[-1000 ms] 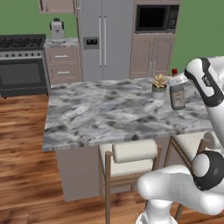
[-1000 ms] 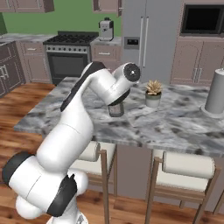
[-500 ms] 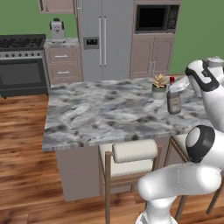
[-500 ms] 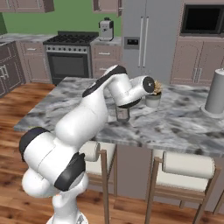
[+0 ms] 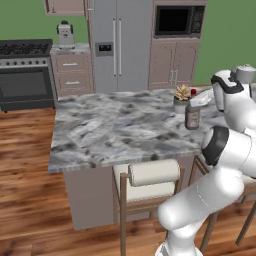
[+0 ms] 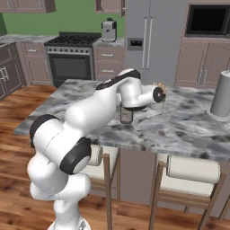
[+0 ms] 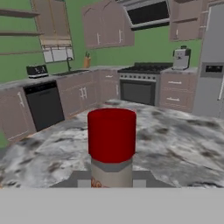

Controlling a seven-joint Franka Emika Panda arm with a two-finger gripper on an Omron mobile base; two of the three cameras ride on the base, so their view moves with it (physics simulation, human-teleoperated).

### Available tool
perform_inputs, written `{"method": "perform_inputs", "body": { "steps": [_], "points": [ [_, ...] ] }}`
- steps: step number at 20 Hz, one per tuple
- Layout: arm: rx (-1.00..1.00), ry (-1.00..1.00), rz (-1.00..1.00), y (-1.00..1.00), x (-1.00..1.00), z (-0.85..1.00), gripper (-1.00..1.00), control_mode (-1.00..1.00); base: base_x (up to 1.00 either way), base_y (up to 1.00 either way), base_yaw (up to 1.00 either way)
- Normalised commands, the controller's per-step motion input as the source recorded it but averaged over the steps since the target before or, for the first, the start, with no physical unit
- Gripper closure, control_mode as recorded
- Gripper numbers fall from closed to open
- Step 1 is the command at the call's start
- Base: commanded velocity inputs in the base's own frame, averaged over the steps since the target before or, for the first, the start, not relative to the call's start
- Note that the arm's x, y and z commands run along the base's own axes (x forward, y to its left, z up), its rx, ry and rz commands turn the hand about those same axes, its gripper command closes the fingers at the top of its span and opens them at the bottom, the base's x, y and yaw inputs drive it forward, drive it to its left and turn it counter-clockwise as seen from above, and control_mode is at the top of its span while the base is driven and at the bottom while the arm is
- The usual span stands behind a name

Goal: Get the candle and the liquor from the cabinet and move them to the dining counter.

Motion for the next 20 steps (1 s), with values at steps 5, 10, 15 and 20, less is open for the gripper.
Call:
{"method": "perform_inputs", "body": {
  "steps": [5,10,15,20],
  "points": [
    [0.07,-0.03,0.01,-0.08,0.26,-0.23,1.00,-1.00,0.00,0.00,0.00],
    [0.02,0.01,0.01,0.00,0.14,-0.07,1.00,-1.00,0.00,0.00,0.00],
    [0.00,0.00,0.02,-0.01,0.35,-0.22,1.00,-1.00,0.00,0.00,0.00],
    [0.00,0.00,0.03,-0.04,0.39,-0.43,1.00,-1.00,0.00,0.00,0.00]
  ]
}}
